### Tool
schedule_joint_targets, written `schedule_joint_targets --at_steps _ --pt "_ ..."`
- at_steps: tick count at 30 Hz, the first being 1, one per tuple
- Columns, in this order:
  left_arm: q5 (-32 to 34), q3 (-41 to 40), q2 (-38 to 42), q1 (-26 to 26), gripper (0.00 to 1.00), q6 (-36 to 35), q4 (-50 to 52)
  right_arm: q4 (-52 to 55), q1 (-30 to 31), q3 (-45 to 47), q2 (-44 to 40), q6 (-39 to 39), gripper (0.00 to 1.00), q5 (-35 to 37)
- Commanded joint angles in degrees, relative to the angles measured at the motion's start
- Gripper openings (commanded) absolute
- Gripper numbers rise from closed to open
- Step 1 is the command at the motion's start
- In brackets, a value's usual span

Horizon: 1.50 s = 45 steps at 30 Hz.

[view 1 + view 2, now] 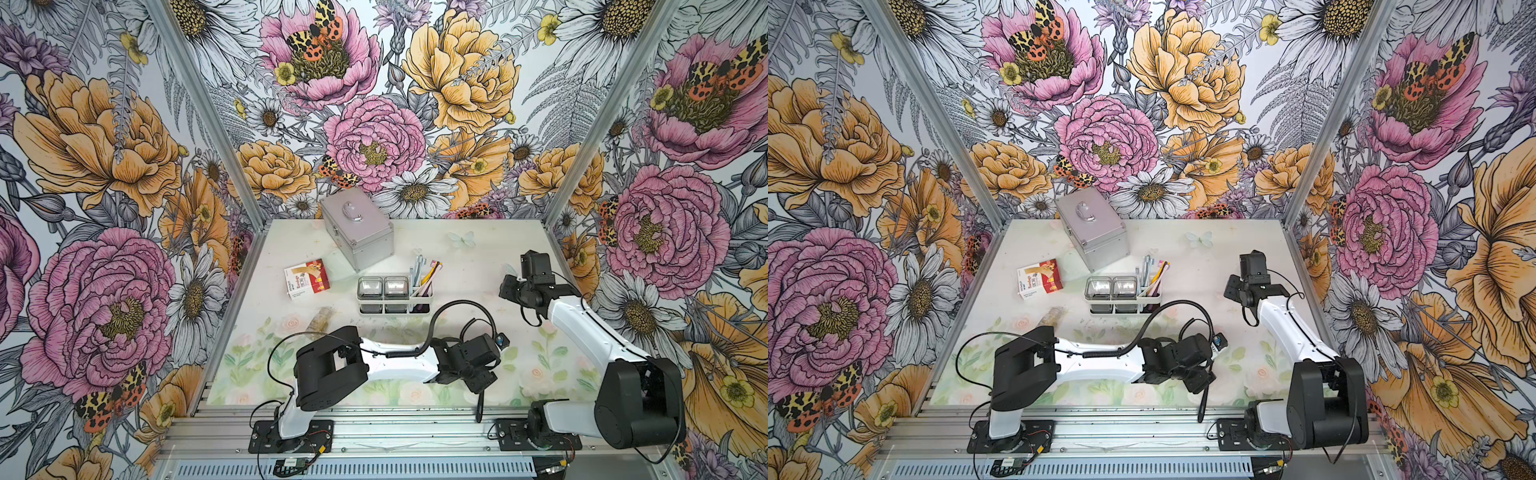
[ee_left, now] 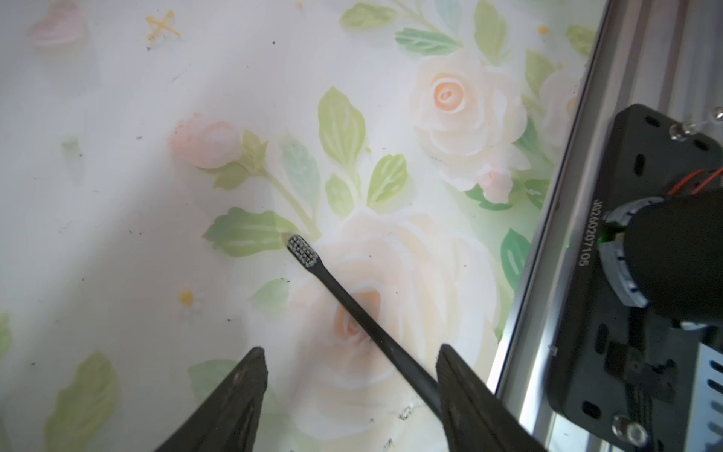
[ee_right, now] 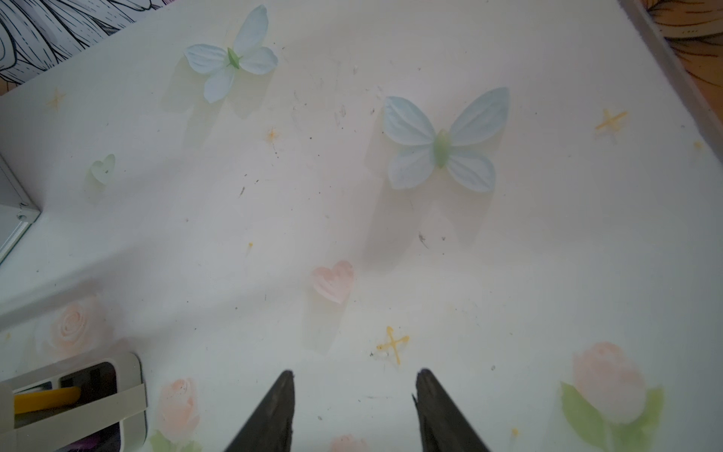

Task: Place the toothbrush into the toothbrush holder
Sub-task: Pick up the toothbrush from the center of the board.

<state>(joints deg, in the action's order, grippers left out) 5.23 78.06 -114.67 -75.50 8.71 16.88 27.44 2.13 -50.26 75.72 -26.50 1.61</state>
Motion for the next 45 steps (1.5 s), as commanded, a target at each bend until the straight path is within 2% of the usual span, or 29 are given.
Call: schedule_joint_targets --at_steps 1,14,19,28,35,41,45 --pt "0.6 3.1 -1.3 0.7 0.70 2.3 4.1 -0.7 -0.8 0.9 -1.8 1.3 0.52 -1.5" --pt "-6.4 9.9 -8.7 3.8 0.67 5.7 9.1 -0.9 -3.4 2.0 -3.8 1.6 0.51 -3.5" --pt "-7.1 12.6 -11.4 4.5 0.57 6.4 12.7 -1.0 -4.6 2.2 -4.1 1.6 0.51 -4.3" --pt "-2.8 16.4 -15.8 5.4 0.50 6.7 21.3 -1.1 -5.2 2.4 -3.8 1.8 0.51 -5.0" --pt "1.7 19.2 -17.5 4.6 0.40 6.3 27.0 -1.2 -5.5 2.4 -3.8 2.0 0.49 -5.6" --pt "4.5 20.0 -18.5 4.0 0.38 6.8 29.6 -1.3 -5.6 2.6 -4.4 2.0 0.47 -6.0" --pt "4.2 19.5 -19.1 4.4 0.29 7.5 29.6 -1.3 -5.6 2.6 -4.4 2.0 0.46 -6.3"
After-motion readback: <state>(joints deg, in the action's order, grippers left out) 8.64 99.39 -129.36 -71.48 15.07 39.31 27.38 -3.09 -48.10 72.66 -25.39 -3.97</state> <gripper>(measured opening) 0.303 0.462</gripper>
